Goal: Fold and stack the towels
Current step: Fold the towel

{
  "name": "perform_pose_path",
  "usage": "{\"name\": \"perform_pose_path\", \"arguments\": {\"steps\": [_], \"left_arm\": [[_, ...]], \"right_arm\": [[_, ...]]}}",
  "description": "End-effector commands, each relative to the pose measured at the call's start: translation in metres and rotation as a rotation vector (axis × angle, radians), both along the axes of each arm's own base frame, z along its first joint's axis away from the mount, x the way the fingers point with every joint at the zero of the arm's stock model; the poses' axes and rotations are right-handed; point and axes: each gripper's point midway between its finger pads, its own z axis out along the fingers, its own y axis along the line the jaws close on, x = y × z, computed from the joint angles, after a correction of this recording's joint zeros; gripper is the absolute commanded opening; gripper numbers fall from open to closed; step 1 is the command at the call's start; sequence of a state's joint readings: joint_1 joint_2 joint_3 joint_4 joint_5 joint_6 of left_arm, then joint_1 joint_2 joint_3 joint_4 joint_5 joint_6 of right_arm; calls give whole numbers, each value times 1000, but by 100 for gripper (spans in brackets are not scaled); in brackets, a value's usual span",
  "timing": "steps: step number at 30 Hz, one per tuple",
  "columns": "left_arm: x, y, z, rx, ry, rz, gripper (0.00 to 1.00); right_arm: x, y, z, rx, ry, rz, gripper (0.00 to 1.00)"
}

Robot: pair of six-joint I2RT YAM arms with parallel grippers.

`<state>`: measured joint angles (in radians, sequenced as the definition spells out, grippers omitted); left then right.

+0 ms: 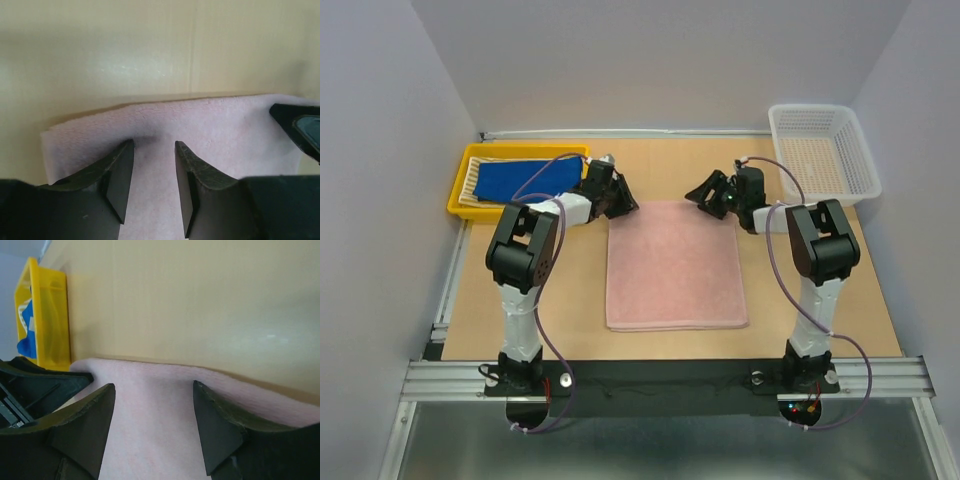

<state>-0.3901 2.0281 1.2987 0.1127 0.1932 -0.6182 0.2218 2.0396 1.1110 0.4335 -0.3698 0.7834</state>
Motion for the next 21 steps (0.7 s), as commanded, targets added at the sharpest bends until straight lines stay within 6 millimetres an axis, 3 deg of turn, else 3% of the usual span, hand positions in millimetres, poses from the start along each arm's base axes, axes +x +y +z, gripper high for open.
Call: {"name": "perform_pose_path", "arguments": {"steps": [1, 4, 6, 9, 13, 14, 16, 18, 19, 21], "left_arm": [[-2, 16, -4, -2, 5, 34, 49], [-12, 21, -12, 3, 28, 45, 48], [-15, 21, -12, 1, 32, 40, 48], [-13, 15, 8, -17, -5, -3, 52], [-5, 10, 54, 0, -75, -84, 70], [-4, 9, 63, 11, -94, -96, 72], [4, 17, 93, 74, -168, -113, 79], [1, 27, 100, 142, -184, -131, 84], [0, 32, 110, 192, -226, -163, 90], [-3, 44, 114, 268, -246, -184, 93]], "right_arm": [[13, -63, 1, -9, -55, -117, 69], [12, -90, 11, -33, -93, -113, 70], [11, -94, 16, -53, -115, -73, 70], [13, -101, 24, -189, -137, 33, 70], [9, -109, 30, -382, -181, 186, 70], [15, -111, 39, -417, -208, 202, 70], [16, -117, 38, -501, -203, 261, 70], [16, -118, 36, -536, -207, 320, 70], [11, -118, 24, -554, -179, 372, 70], [14, -117, 24, -565, -188, 417, 68]]}}
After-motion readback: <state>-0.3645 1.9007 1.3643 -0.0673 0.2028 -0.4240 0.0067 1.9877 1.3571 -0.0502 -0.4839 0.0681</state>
